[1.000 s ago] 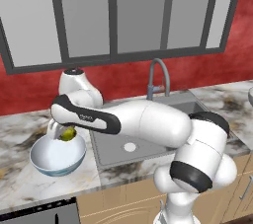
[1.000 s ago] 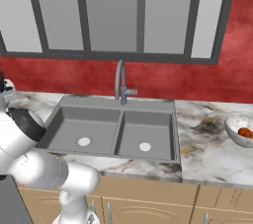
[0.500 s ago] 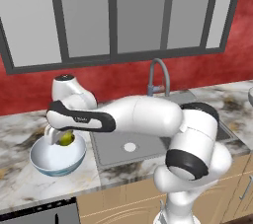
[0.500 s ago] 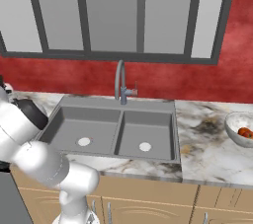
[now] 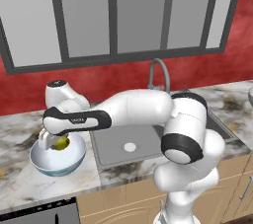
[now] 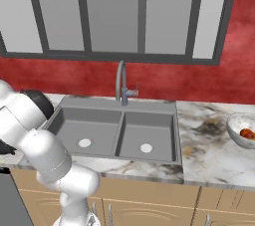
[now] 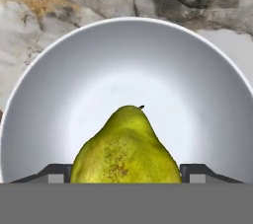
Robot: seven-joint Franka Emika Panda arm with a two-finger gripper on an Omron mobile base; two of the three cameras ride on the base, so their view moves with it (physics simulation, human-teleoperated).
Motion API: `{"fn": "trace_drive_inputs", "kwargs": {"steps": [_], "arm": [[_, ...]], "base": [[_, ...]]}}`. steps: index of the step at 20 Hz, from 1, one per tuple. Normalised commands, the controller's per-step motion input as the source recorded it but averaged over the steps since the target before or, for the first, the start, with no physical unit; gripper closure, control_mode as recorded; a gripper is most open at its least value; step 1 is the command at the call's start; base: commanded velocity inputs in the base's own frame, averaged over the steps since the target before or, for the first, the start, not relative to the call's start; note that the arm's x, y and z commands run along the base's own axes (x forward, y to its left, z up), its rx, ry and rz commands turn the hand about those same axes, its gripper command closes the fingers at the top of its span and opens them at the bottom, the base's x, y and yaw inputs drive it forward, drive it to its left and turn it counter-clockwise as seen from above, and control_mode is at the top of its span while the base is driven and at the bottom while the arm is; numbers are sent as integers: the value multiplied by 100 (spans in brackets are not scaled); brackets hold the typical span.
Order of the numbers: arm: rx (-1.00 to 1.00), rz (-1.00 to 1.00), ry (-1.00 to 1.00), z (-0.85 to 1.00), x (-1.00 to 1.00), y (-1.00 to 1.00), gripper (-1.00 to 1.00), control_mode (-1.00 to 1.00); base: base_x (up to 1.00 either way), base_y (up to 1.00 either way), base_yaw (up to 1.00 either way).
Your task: Pick the apples from the cabinet and place them in one bowl. Pick the pear from the sink and place it in the other bowl.
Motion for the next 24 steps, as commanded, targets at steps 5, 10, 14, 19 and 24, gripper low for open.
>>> {"fn": "trace_drive_inputs", "kwargs": {"steps": [5, 10, 14, 19, 24], "arm": [[-1, 0, 0, -30, 24, 14, 100, -100], [-5, 0, 0, -4, 15, 21, 100, -100], [-3, 0, -2, -1, 7, 30, 100, -100], [-2, 0, 0, -13, 0, 15, 100, -100], [-3, -2, -3, -18, 0, 1, 100, -100]], "base": [[0, 0, 0], [0, 0, 0], [0, 0, 0], [0, 0, 0], [0, 0, 0]]}}
